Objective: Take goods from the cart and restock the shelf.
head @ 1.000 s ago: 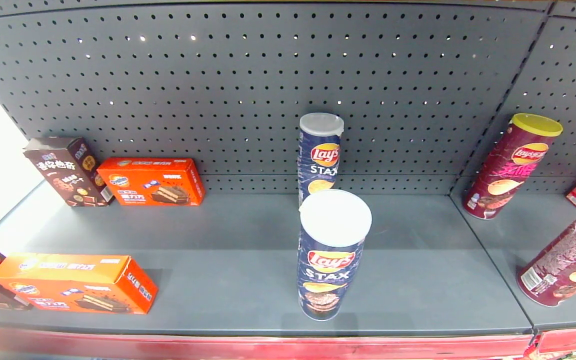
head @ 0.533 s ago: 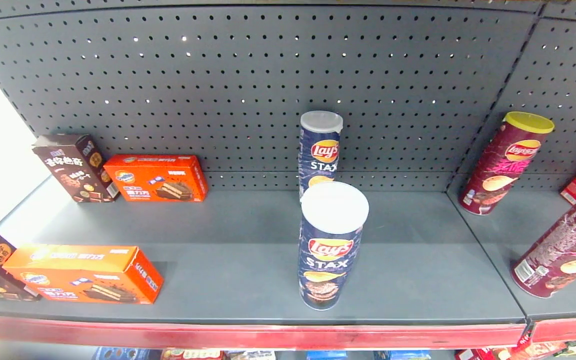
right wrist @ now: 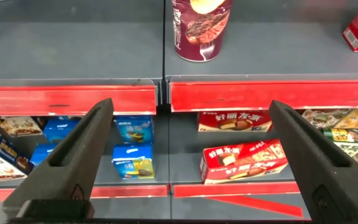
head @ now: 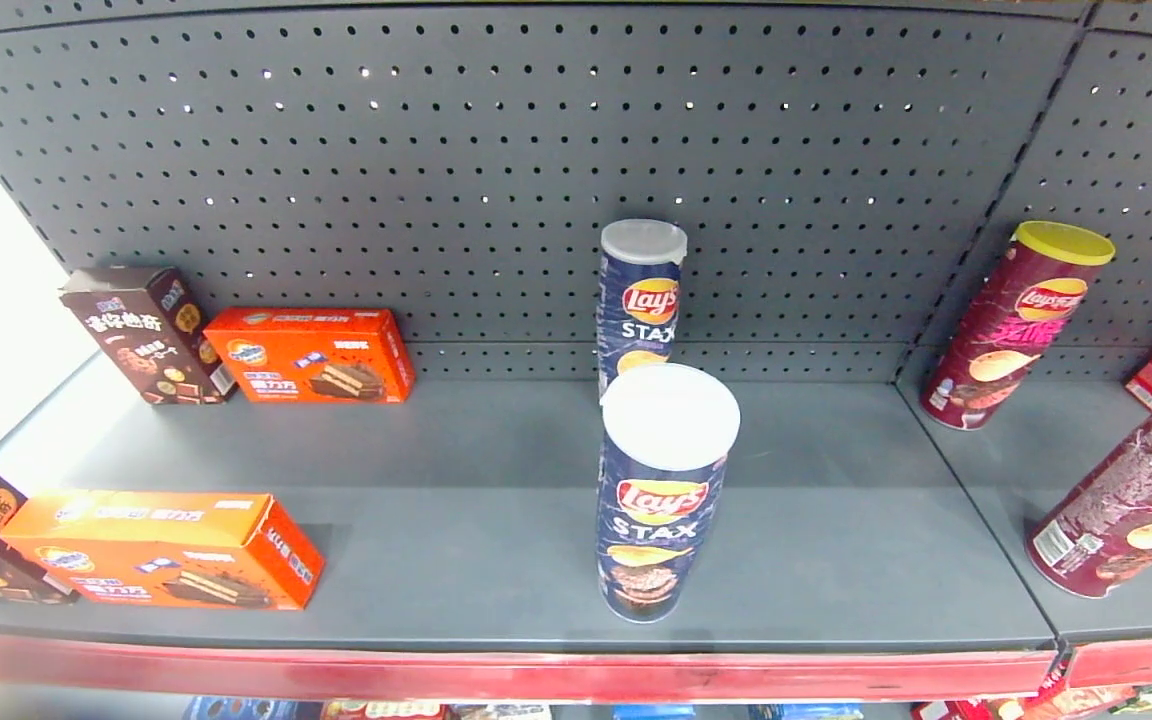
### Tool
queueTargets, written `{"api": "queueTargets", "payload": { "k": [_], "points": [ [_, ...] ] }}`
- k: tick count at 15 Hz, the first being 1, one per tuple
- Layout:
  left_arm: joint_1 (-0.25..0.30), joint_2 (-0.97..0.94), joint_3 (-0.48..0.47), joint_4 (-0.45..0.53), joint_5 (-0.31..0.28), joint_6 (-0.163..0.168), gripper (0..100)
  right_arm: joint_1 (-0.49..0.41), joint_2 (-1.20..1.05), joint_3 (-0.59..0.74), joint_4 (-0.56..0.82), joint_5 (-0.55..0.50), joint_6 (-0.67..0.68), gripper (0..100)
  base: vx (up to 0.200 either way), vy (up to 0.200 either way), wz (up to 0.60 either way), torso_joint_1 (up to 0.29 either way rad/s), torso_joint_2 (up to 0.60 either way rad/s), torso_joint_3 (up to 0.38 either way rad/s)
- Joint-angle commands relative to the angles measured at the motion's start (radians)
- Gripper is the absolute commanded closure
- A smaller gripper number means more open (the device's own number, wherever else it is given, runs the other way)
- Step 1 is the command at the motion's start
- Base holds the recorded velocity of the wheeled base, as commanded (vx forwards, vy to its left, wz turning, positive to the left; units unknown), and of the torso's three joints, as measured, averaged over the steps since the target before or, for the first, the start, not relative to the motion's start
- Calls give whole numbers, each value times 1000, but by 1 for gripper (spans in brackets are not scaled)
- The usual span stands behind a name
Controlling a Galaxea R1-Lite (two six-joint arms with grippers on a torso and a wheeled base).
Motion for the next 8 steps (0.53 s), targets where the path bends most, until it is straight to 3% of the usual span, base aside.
{"api": "queueTargets", "payload": {
  "k": [1, 8],
  "points": [
    [0, 2, 0, 0, 0, 0, 0, 0, 2, 0, 0, 0, 0, 0, 0, 0, 0, 0, 0, 0],
    [0, 2, 0, 0, 0, 0, 0, 0, 2, 0, 0, 0, 1, 0, 0, 0, 0, 0, 0, 0]
  ]
}}
